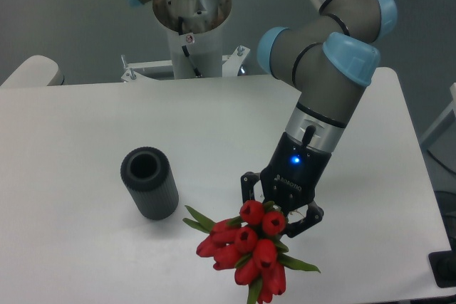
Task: Insert the flowers into the vase
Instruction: 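Carry the red tulip bunch with the gripper toward the grey vase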
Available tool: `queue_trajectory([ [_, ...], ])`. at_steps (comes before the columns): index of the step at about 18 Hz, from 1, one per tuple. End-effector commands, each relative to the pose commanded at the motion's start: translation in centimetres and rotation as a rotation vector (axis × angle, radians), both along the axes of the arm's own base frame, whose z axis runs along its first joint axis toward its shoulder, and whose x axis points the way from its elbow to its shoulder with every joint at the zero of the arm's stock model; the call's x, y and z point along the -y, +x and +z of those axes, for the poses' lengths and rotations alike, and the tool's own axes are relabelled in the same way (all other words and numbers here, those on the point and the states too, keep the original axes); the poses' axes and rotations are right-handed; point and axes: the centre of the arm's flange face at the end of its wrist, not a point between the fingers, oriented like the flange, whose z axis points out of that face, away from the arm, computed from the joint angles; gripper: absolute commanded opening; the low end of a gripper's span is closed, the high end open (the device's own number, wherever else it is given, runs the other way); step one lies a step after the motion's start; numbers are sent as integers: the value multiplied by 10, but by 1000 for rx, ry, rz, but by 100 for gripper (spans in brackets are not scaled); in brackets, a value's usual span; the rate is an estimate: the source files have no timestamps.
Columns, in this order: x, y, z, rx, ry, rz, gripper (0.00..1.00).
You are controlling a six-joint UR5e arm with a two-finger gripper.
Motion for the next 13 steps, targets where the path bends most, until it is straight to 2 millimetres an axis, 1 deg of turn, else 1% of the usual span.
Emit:
queue_trajectory([
  [4, -4, 5, 0, 17, -2, 7, 22],
  [8, -9, 19, 15, 58, 7, 40, 22],
  [9, -12, 26, 20, 74, 10, 47, 22],
  [13, -39, 61, 24, 122, 17, 49, 23],
])
